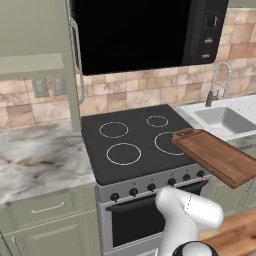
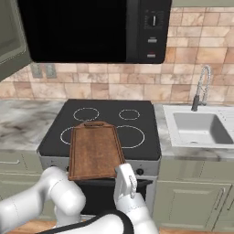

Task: Move the cutting board and knife to the sink. Then move spray from the cabinet to the counter.

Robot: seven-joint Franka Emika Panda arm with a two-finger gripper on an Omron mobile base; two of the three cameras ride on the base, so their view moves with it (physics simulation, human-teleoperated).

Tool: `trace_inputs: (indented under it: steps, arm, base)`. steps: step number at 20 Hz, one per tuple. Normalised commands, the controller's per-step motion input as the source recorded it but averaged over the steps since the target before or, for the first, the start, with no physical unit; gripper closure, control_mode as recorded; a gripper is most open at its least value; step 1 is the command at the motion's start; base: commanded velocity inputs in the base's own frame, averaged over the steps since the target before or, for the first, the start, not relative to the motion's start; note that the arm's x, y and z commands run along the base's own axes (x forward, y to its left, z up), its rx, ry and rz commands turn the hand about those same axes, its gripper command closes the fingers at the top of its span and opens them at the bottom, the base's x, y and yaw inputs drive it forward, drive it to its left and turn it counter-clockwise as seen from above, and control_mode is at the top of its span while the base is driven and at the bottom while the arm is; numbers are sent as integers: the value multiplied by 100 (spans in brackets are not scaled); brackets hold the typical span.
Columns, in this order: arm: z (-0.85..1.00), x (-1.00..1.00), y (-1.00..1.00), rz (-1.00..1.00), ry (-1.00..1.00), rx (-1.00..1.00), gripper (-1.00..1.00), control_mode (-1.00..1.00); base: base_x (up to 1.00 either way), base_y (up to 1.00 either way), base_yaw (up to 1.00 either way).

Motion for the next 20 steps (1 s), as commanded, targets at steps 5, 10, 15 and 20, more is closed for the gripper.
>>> trace_inputs:
  steps: [5, 10, 15, 20]
  arm:
    - [0, 0, 0, 0, 0, 0, 100, 100]
    - [0, 0, 0, 0, 0, 0, 100, 100]
    - [0, 0, 0, 0, 0, 0, 100, 100]
    - [0, 0, 0, 0, 0, 0, 100, 100]
  base:
    - [35, -60, -2]
    - [35, -60, 0]
    - [38, -58, 0]
    - [39, -54, 0]
